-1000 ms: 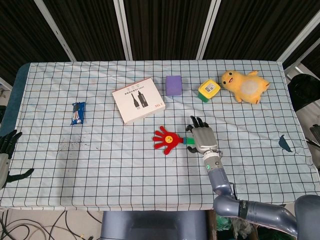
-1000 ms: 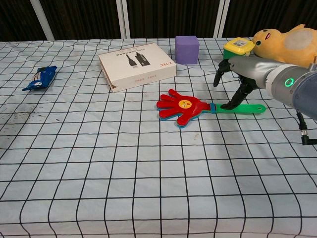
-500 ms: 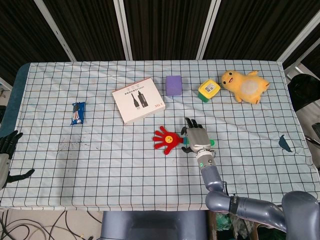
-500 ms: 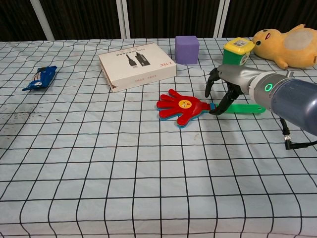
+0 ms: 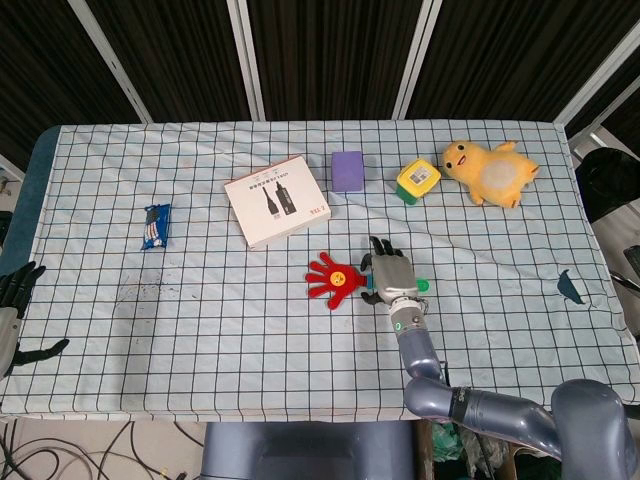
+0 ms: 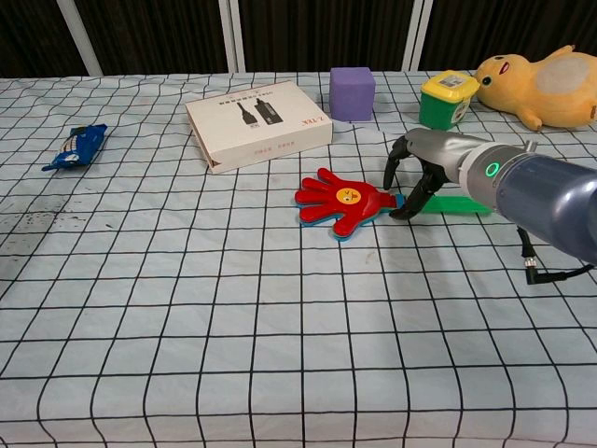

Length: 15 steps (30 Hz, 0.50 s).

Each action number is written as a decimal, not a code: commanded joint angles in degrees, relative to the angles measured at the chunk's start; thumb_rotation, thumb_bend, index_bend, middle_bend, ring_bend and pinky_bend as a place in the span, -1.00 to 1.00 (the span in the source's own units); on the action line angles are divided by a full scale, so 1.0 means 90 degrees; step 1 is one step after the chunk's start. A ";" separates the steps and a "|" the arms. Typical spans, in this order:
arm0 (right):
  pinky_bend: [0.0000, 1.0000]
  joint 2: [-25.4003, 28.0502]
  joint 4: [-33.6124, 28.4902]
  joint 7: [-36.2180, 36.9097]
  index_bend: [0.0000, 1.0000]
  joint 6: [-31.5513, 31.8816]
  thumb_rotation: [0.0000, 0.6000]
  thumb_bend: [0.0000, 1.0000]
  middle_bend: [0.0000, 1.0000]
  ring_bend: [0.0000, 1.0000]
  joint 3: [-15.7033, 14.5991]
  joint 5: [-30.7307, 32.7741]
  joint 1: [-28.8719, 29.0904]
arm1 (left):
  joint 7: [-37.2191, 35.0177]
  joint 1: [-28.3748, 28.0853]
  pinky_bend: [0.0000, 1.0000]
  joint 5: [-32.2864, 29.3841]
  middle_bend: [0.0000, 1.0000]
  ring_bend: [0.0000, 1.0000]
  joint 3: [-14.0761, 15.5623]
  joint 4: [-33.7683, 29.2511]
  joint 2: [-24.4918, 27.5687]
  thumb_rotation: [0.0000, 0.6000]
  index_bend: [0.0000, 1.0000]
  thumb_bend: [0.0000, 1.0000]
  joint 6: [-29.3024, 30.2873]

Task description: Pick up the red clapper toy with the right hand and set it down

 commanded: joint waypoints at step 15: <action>-0.70 -0.0082 0.0210 0.0192 0.16 -0.0082 1.00 -0.33 -0.80 -1.00 -0.0058 0.0000 0.0047 | -0.0003 -0.0012 -1.00 -0.0058 -1.00 -1.00 -0.0009 -0.0023 0.0007 1.00 -1.00 -1.00 -0.0040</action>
